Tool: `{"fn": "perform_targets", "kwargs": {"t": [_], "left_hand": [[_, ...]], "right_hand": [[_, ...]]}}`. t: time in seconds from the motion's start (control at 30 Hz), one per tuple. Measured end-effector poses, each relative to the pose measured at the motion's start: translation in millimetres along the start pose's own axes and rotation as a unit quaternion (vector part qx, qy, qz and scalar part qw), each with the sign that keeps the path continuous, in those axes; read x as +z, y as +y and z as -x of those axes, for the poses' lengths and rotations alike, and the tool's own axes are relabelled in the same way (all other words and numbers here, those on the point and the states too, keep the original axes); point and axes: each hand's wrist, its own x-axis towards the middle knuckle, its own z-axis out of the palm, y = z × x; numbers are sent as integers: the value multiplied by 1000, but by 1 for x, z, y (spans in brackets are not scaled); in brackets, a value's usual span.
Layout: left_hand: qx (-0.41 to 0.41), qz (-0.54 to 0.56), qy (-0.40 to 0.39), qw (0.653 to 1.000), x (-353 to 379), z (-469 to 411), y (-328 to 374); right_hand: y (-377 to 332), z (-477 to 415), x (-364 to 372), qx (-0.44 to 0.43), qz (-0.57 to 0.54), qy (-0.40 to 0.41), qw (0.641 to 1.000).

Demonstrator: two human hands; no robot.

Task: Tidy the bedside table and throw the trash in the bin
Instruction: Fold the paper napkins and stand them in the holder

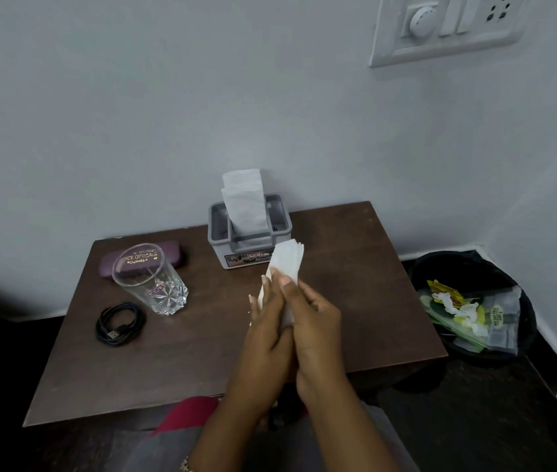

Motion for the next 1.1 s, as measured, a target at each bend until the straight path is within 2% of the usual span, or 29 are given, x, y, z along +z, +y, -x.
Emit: {"fn": "perform_targets", "kwargs": {"t": [0.07, 0.13, 0.2, 0.3, 0.37, 0.4, 0.47, 0.53, 0.6, 0.77, 0.87, 0.97, 1.1], "left_hand": [[-13, 5, -36, 999, 1, 2, -5], [-30, 83, -58, 994, 1, 6, -8], [-28, 160, -47, 986, 0, 7, -3], [-23, 265, 74, 961, -7, 0, 10], [-90, 294, 164, 937, -18, -4, 10], [-138, 293, 169, 931, -24, -5, 9], [-220, 329, 87, 914, -33, -3, 7], [-266, 385, 34, 883, -39, -1, 9], [-266, 374, 38, 888, -41, -2, 11], [-252, 332, 130, 900, -39, -6, 7], [-232, 323, 169, 902, -38, -9, 3], [-210, 320, 189, 905, -38, -11, 2], [-187, 316, 204, 908, -41, -11, 4]], "right_hand": [[-2, -2, -2, 22, -7, 14, 1000], [-3, -6, -4, 39, -21, 30, 999], [-3, -9, -7, 50, -24, 48, 997], [-3, -13, -11, 80, -21, 40, 996], [-7, -14, -15, 114, -3, 18, 993], [-8, -15, -17, 131, 14, 1, 991], [-8, -14, -18, 157, 50, -38, 986], [-5, -14, -17, 162, 81, -77, 980], [-3, -12, -13, 162, 98, -96, 977], [1, -12, -10, 154, 128, -103, 974], [0, -12, -13, 145, 139, -142, 969], [2, -8, -13, 140, 181, -195, 954], [5, -7, -12, 137, 207, -199, 948]]}}
